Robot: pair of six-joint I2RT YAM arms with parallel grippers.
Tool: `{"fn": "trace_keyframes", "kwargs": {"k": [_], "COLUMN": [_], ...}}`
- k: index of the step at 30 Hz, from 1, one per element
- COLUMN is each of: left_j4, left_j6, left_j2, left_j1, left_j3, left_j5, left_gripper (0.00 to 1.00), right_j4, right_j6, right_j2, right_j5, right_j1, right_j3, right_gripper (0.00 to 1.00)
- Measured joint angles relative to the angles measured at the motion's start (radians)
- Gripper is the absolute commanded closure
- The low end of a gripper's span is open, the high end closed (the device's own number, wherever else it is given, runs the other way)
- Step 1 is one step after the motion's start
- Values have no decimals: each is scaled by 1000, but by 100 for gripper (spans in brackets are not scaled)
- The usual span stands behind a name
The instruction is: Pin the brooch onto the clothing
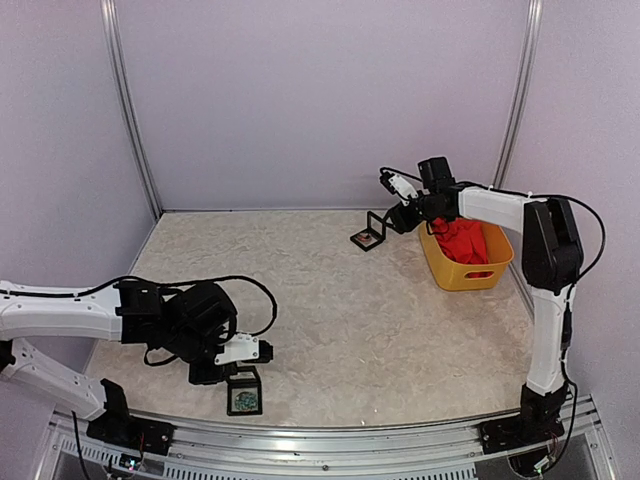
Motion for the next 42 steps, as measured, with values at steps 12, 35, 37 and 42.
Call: {"fn": "trace_keyframes", "kwargs": {"k": [12, 35, 37, 42], "left_j4": [14, -46, -61, -81], "left_j6": [-98, -174, -175, -187], "left_j2": [83, 604, 632, 653], "left_j1": [195, 840, 888, 996], "left_j3": [128, 678, 708, 751], "left_j5": [-2, -11, -24, -66], "left_gripper": [100, 100, 100, 100], "right_j4": [21, 121, 123, 126], "right_j6": [5, 55, 54, 54], "right_j2": [-65, -256, -260, -267], "right_j5": [3, -64, -64, -65], "right_j1": [0, 0, 0, 0], "right_j3": [-64, -236, -241, -249], "right_gripper": [40, 40, 40, 40]}}
